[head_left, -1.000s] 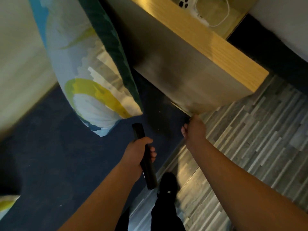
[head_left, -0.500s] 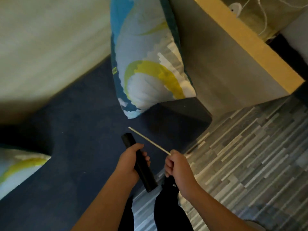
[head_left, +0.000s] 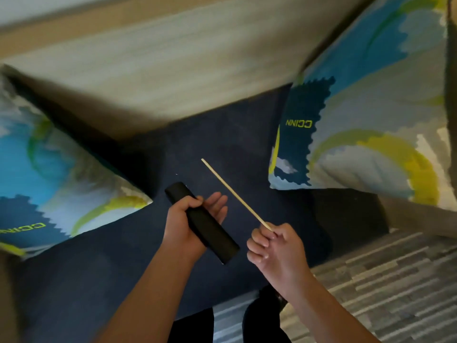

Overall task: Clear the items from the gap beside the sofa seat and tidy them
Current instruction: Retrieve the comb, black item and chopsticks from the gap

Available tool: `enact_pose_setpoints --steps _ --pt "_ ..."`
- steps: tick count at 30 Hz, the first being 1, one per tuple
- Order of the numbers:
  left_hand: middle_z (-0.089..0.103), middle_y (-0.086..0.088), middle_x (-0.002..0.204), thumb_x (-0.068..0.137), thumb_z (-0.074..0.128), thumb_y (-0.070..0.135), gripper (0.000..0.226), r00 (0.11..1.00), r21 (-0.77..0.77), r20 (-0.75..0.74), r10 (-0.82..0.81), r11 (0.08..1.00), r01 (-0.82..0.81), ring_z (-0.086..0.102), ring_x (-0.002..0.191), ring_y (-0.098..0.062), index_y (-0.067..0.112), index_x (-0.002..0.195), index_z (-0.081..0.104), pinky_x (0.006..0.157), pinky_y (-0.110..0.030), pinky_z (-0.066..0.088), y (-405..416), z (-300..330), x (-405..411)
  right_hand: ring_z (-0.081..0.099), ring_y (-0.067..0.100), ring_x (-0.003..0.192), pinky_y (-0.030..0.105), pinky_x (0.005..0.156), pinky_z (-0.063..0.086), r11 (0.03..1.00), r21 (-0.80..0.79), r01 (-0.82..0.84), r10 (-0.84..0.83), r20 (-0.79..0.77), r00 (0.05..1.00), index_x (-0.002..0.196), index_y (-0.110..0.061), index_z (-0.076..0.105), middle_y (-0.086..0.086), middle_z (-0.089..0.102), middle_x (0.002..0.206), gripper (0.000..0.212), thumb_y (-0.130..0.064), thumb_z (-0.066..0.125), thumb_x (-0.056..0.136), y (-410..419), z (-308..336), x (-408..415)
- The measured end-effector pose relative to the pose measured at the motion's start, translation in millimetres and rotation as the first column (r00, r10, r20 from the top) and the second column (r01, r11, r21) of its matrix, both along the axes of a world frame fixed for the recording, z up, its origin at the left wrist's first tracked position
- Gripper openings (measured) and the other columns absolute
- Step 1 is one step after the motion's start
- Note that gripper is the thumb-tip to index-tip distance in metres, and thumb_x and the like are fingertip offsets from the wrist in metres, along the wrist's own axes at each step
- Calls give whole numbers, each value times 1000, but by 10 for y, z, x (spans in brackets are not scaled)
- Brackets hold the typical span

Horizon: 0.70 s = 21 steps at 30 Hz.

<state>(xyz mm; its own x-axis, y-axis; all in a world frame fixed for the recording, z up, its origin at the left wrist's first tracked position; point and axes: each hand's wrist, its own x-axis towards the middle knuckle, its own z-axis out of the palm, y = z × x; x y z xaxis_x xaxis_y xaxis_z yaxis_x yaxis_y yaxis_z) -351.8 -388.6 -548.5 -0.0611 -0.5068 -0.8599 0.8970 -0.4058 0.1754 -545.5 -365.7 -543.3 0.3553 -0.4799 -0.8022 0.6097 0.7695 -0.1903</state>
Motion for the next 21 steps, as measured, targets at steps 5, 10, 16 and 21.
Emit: enact_pose_setpoints --steps 5,10,16,21 --pt "73 -25 116 72 63 6 19 999 -19 -27 -42 999 42 70 109 -40 -1 89 68 85 -49 58 -130 -135 443 26 15 50 28 47 26 986 44 -162 166 -112 980 59 -17 32 2 28 62 28 -15 41 86 -151 -22 435" --pt "72 -27 117 85 58 8 41 1000 9 -20 10 1000 -10 71 106 -41 -9 122 57 77 -51 61 -355 -191 796 25 17 49 30 51 30 895 108 -433 444 -309 841 56 -16 30 4 29 57 43 -7 29 98 -435 68 971" --pt "63 -10 71 80 61 9 6 996 -3 69 -51 999 52 64 59 -20 7 82 56 66 -38 60 -730 -159 1088 33 17 48 29 53 37 788 181 -588 611 -347 712 53 -11 40 6 38 54 47 -5 35 99 -784 -26 1377" --pt "49 -4 62 87 56 12 15 985 15 120 -127 992 126 47 49 -15 12 73 51 53 -29 51 -1114 -221 1082 60 9 67 28 63 49 540 -48 -840 579 -704 412 70 -28 67 3 66 76 27 -17 52 89 -1145 -355 1207"
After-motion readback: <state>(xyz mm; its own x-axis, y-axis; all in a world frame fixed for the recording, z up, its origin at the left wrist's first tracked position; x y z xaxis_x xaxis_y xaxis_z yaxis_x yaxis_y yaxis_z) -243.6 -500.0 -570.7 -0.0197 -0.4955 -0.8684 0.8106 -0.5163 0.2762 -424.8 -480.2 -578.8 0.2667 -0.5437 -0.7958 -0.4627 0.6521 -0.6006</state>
